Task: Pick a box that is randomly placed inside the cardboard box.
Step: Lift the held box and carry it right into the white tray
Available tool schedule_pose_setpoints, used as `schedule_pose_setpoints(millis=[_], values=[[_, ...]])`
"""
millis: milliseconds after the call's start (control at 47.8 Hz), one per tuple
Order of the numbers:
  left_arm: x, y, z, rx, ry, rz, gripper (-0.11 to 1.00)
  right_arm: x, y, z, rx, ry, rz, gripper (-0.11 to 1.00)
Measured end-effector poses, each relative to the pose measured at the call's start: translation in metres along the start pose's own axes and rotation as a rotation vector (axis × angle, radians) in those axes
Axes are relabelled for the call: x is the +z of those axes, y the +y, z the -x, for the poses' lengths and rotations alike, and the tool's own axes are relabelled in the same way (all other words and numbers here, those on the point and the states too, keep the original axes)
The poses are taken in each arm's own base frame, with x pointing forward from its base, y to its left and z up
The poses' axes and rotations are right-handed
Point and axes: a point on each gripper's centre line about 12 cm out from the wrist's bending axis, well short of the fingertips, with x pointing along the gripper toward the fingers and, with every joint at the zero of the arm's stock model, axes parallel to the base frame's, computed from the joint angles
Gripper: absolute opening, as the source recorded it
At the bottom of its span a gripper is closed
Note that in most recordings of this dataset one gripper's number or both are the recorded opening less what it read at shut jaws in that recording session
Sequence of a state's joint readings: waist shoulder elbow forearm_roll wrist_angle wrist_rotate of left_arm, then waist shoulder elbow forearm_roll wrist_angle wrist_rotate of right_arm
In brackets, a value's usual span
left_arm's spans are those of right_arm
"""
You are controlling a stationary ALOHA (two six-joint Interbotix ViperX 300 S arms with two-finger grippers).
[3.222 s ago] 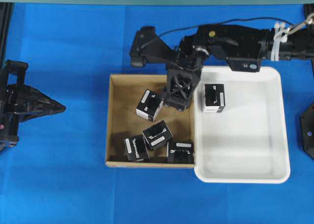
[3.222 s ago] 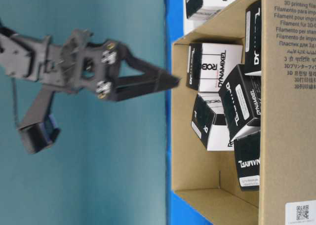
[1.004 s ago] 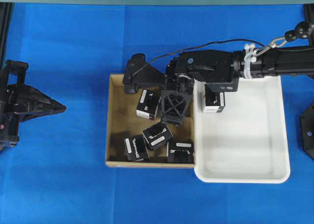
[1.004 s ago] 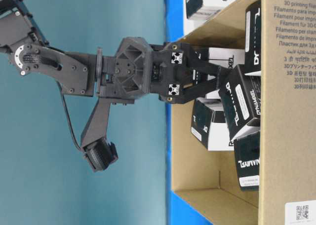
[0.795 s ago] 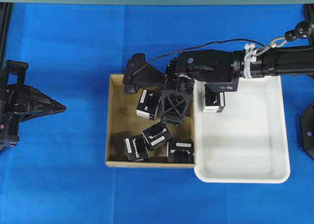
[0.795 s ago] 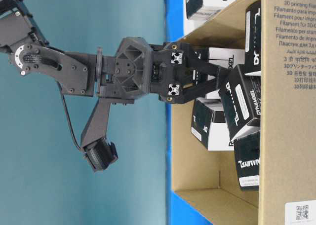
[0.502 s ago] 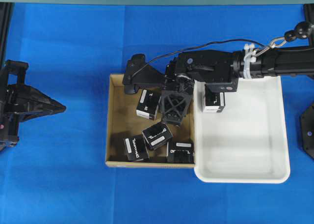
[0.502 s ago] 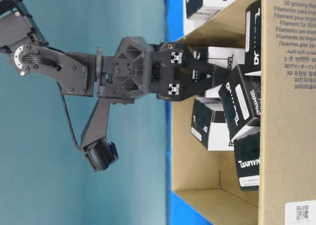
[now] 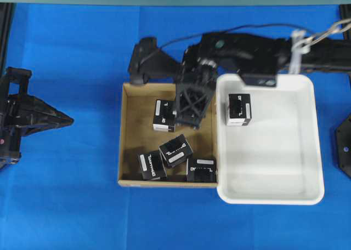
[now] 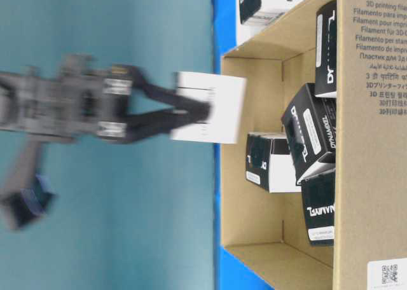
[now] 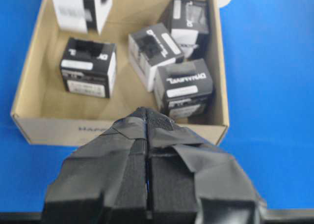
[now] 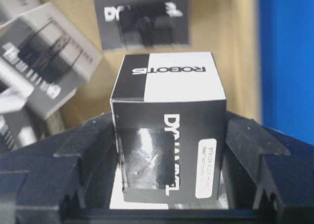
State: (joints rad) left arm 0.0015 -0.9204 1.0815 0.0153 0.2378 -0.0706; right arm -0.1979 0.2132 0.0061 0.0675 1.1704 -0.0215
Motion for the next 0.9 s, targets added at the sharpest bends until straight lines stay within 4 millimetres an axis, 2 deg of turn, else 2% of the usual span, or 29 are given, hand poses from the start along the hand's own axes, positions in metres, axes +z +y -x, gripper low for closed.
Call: schedule_pose_setpoints(millis=[105, 209, 272, 397, 565, 900], values=[[0.0, 0.0, 0.0, 0.0, 0.0, 0.001, -0.07, -0.006, -0.008, 0.036, -0.002, -0.026, -0.021, 0.6], [0.0, 0.0, 0.0, 0.0, -0.002, 0.001, -0.07, -0.022, -0.014, 0.067, -0.006, -0.033, -0.029, 0.6], [0.0, 0.0, 0.0, 0.0, 0.0, 0.0, -0.07, -0.035, -0.015, 0.078, -0.007, -0.034, -0.025, 0.6], [-0.001, 0.0, 0.0, 0.0, 0.002, 0.001, -0.07, -0.062, -0.017, 0.081, -0.007, -0.001, -0.016, 0.6], [0.0, 0.0, 0.0, 0.0, 0.0, 0.0, -0.07, -0.098, -0.022, 0.073, -0.01, 0.042, 0.006, 0.6], [0.0, 0.0, 0.001, -0.001, -0.003, 0.002, -0.07, -0.151, -0.031, 0.055, -0.055, 0.022, 0.064, 0.6]])
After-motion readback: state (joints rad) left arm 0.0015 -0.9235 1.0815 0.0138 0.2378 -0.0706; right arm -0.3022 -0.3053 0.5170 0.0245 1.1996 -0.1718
